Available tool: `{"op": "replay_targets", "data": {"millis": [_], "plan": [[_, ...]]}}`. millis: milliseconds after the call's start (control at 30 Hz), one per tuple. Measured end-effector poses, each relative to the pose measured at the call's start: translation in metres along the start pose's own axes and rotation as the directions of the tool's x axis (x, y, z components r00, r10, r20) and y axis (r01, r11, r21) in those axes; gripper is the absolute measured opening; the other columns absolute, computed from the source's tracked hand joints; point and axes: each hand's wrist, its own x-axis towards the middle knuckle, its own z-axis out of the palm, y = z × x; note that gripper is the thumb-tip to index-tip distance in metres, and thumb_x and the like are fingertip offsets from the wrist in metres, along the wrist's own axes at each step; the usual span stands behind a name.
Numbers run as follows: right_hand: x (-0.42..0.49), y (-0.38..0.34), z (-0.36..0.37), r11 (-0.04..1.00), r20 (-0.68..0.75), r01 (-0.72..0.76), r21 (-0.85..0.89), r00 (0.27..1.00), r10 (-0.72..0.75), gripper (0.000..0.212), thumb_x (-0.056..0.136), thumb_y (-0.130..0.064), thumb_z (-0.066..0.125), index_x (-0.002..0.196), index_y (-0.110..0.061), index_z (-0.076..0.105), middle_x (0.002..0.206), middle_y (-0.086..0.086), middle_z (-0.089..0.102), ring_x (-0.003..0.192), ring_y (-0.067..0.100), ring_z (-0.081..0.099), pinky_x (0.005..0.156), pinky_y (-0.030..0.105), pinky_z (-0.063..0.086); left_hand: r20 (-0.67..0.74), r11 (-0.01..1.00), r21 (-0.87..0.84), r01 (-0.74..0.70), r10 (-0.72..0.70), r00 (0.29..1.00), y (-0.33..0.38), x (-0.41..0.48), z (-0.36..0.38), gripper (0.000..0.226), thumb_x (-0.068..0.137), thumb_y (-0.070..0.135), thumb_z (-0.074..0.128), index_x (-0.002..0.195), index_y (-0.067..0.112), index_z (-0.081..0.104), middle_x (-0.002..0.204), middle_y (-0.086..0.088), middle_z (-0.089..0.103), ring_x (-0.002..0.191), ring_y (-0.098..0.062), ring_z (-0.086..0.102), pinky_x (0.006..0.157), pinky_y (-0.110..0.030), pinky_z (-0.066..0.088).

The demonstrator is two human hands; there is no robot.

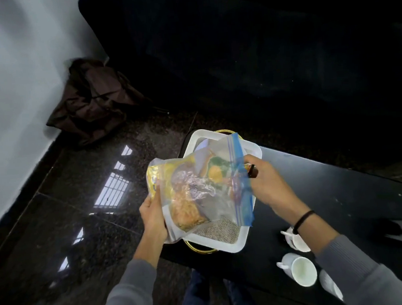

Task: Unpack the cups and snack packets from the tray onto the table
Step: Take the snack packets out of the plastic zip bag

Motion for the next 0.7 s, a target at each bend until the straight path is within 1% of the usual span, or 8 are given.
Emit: {"op": "replay_targets", "data": {"millis": [67,200,333,400,433,533,600,700], "plan": [[0.002,0.013,-0.005,0.999,-0.072,0.005,0.044,0.997,-0.002,0.034,0.062,-0.045,0.078,0.093,-0.037,0.069,0.081,-0.006,0.075,0.075,0.011,0.069,0.074,0.041,0.059,-0.053,1.000,-0.003,-0.004,0.004,0.999,0.001,0.007,-0.009,0.025,0.089,0.038,0.074,0.081,0.014,0.071,0.056,0.006,0.073,0.051,-0.010,0.070,0.045,-0.023,0.055],[0.007,0.039,-0.011,0.981,-0.247,-0.025,0.193,0.966,0.073,0.034,0.067,-0.049,0.078,0.094,-0.031,0.069,0.089,-0.012,0.078,0.079,0.003,0.074,0.065,0.020,0.055,-0.107,1.000,0.010,-0.010,0.011,0.994,0.002,0.018,-0.020,0.029,0.088,0.039,0.075,0.080,0.012,0.068,0.050,0.009,0.069,0.044,-0.006,0.066,0.040,-0.019,0.052],[0.011,0.061,-0.008,0.986,-0.539,0.001,0.165,0.838,0.089,0.022,0.082,-0.040,0.072,0.095,-0.024,0.062,0.082,-0.014,0.072,0.072,-0.003,0.071,0.060,0.010,0.050,-0.117,0.998,0.064,-0.014,0.021,0.993,0.000,0.028,-0.026,0.038,0.089,0.039,0.074,0.106,0.005,0.073,0.061,0.006,0.068,0.053,-0.008,0.066,0.044,-0.020,0.053],[0.018,0.067,-0.005,0.991,-0.644,-0.009,0.131,0.760,0.092,0.024,0.086,-0.036,0.071,0.099,-0.019,0.061,0.084,-0.013,0.069,0.075,-0.001,0.069,0.058,0.008,0.049,-0.117,0.994,0.108,-0.017,0.029,0.993,0.001,0.032,-0.028,0.036,0.088,0.040,0.074,0.101,0.006,0.074,0.058,0.007,0.068,0.050,-0.008,0.065,0.043,-0.020,0.052],[0.023,0.069,-0.004,0.993,-0.666,-0.025,0.118,0.739,0.098,0.026,0.086,-0.037,0.070,0.099,-0.018,0.060,0.085,-0.012,0.069,0.076,0.002,0.068,0.060,0.014,0.050,-0.106,0.992,0.125,-0.020,0.033,0.994,0.000,0.034,-0.029,0.032,0.088,0.040,0.075,0.095,0.009,0.074,0.055,0.007,0.069,0.047,-0.007,0.066,0.041,-0.019,0.051],[0.043,0.076,0.002,0.994,-0.617,-0.067,0.084,0.780,0.105,0.026,0.085,-0.037,0.072,0.100,-0.021,0.058,0.082,-0.017,0.064,0.073,0.003,0.064,0.063,0.023,0.048,-0.080,0.986,0.164,-0.025,0.039,0.996,0.001,0.036,-0.033,0.029,0.087,0.042,0.075,0.076,0.015,0.070,0.051,0.009,0.070,0.045,-0.005,0.066,0.038,-0.017,0.050],[0.062,0.079,0.007,0.995,-0.527,-0.085,0.061,0.843,0.104,0.028,0.085,-0.037,0.074,0.102,-0.022,0.059,0.083,-0.016,0.064,0.075,0.005,0.064,0.065,0.022,0.050,-0.065,0.984,0.176,-0.020,0.032,0.997,0.002,0.037,-0.035,0.029,0.087,0.042,0.074,0.075,0.016,0.069,0.053,0.009,0.071,0.045,-0.006,0.067,0.038,-0.017,0.051],[0.095,0.081,0.015,0.991,-0.436,-0.095,0.092,0.891,0.126,0.024,0.080,-0.040,0.078,0.088,-0.031,0.058,0.082,-0.017,0.066,0.073,-0.001,0.064,0.058,0.014,0.048,-0.055,0.979,0.202,-0.010,0.021,0.998,0.003,0.041,-0.034,0.030,0.090,0.041,0.072,0.076,0.014,0.067,0.053,0.006,0.070,0.041,-0.005,0.066,0.035,-0.017,0.048]]}}
